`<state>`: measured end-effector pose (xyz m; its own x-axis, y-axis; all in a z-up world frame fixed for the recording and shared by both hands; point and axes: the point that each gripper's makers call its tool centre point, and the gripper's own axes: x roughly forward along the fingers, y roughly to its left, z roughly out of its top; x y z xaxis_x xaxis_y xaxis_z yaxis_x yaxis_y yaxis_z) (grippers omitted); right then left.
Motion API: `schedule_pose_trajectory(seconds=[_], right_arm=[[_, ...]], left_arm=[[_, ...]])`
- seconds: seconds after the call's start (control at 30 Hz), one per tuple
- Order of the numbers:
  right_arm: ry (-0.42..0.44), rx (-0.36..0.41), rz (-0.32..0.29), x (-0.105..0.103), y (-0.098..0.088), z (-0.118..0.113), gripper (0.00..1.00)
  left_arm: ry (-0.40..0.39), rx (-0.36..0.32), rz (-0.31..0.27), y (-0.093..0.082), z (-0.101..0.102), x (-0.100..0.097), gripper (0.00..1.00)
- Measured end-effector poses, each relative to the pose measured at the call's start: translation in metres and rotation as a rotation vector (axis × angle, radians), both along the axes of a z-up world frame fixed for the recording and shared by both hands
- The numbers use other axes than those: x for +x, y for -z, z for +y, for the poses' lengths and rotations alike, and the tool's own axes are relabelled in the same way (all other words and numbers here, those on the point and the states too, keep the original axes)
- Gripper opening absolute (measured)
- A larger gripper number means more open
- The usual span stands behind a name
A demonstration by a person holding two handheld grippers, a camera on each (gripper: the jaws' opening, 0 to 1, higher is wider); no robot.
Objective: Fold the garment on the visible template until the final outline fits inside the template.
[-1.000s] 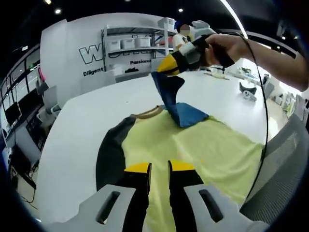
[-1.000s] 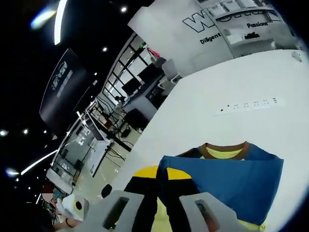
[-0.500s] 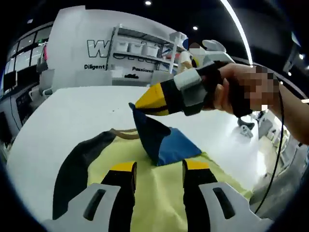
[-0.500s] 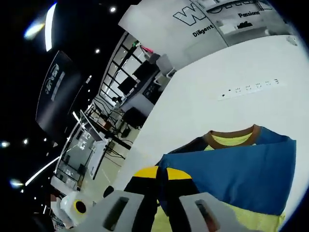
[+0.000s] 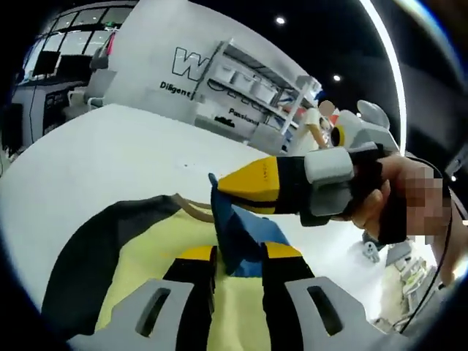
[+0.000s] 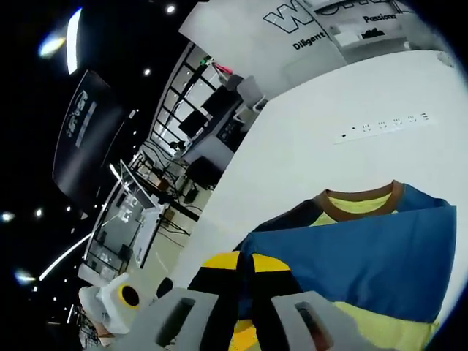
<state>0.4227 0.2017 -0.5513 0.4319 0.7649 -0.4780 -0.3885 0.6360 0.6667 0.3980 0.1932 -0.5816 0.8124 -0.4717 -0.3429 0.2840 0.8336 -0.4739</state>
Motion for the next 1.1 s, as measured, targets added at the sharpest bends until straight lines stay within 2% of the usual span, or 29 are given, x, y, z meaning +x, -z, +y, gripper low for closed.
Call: schedule_pose_trajectory(seconds=[0.03,0.2,0.33,0.43,0.53,0.6,0.87,0.97,1.1], right_arm=[[-0.001,-0.001,0.001,0.000,0.001,0.000,0.00],[-0.002,-0.001,0.013,0.002,0.007,-0.001,0.00],[-0.021,-0.002,0.023,0.003,0.016,0.002,0.00],[-0.046,-0.016,0.003,0.006,0.019,0.007,0.00],[-0.050,-0.009,0.005,0.012,0.025,0.014,0.00],[-0.037,-0.029,-0.006,0.018,0.032,0.014,0.00],[-0.021,-0.042,0.009,0.035,0.051,0.024,0.00],[-0.026,-0.054,0.019,0.040,0.061,0.028,0.00],[-0.011,-0.065,0.042,0.045,0.073,0.033,0.00]], left_arm=[[0.004,0.004,0.002,0.001,0.000,0.000,0.00],[0.010,0.006,0.010,0.005,0.004,-0.002,0.01],[0.001,0.041,0.033,0.013,0.015,-0.001,0.00],[-0.007,0.057,0.046,0.019,0.026,0.003,0.00],[-0.010,0.095,0.054,0.025,0.034,0.006,0.00],[-0.021,0.143,0.054,0.031,0.042,0.010,0.00],[0.001,0.267,0.072,0.050,0.054,0.023,0.00],[0.002,0.318,0.096,0.059,0.059,0.025,0.00],[0.007,0.341,0.112,0.068,0.061,0.028,0.00]])
